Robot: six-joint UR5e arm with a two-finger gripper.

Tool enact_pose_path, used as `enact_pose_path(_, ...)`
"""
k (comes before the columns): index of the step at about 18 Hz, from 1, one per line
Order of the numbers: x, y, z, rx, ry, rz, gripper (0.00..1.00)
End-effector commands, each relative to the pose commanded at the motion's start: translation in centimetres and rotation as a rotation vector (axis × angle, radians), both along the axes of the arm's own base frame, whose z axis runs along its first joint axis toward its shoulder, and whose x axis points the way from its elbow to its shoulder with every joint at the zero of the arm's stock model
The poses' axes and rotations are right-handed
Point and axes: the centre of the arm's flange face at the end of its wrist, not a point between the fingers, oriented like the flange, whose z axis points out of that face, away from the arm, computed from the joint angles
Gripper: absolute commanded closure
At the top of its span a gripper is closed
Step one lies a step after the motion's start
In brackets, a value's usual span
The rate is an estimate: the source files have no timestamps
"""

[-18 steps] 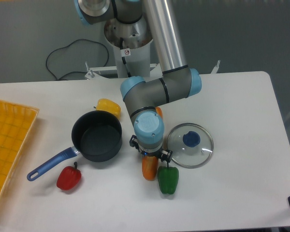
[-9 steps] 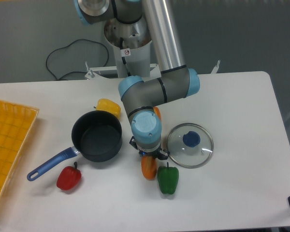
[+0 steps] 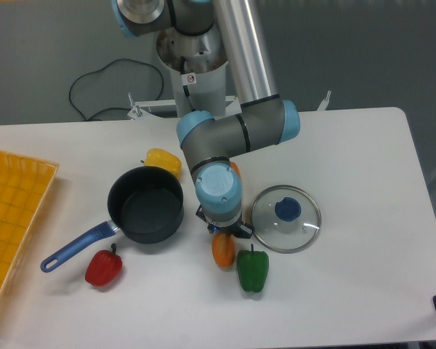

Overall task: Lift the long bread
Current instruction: 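Raise the gripper with the bread up off the table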

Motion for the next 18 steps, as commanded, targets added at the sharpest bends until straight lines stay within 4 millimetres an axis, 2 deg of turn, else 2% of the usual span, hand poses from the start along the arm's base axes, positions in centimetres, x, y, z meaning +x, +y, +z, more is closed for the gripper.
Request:
enact_pose_path(8,-0.3,0.4,4.5,0.015,0.004,-0.004,0.87)
enact_pose_path(18,2.2,0.7,9.5,0.066,-0.014,-0.091,0.87)
